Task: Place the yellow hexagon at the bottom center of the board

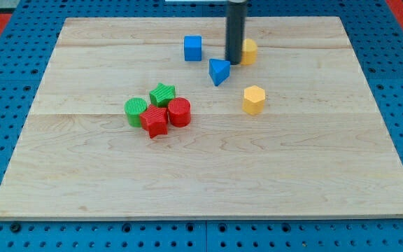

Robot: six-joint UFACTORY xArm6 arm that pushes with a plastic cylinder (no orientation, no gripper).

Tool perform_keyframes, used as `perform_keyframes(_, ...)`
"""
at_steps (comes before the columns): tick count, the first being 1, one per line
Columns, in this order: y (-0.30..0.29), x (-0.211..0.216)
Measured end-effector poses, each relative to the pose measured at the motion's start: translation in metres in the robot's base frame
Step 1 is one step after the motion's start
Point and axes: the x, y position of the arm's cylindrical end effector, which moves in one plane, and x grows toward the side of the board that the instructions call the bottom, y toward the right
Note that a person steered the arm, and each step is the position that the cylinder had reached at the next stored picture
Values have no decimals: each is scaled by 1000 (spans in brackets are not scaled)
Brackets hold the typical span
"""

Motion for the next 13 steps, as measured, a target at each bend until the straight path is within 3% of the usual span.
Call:
perform_keyframes(1,-23,31)
perform_keyframes(2,-33,32)
perform_keyframes(3,26,37)
perform_keyframes(4,51,79)
perform_keyframes(5,8,143)
perform_keyframes(6,23,143)
perform_keyframes(7,23,96)
perform_keyframes(8,-45,76)
perform_keyframes(9,-67,120)
perform_keyframes(10,-56,123)
perform_keyframes(11,-34,82)
perform_keyframes(13,-74,194)
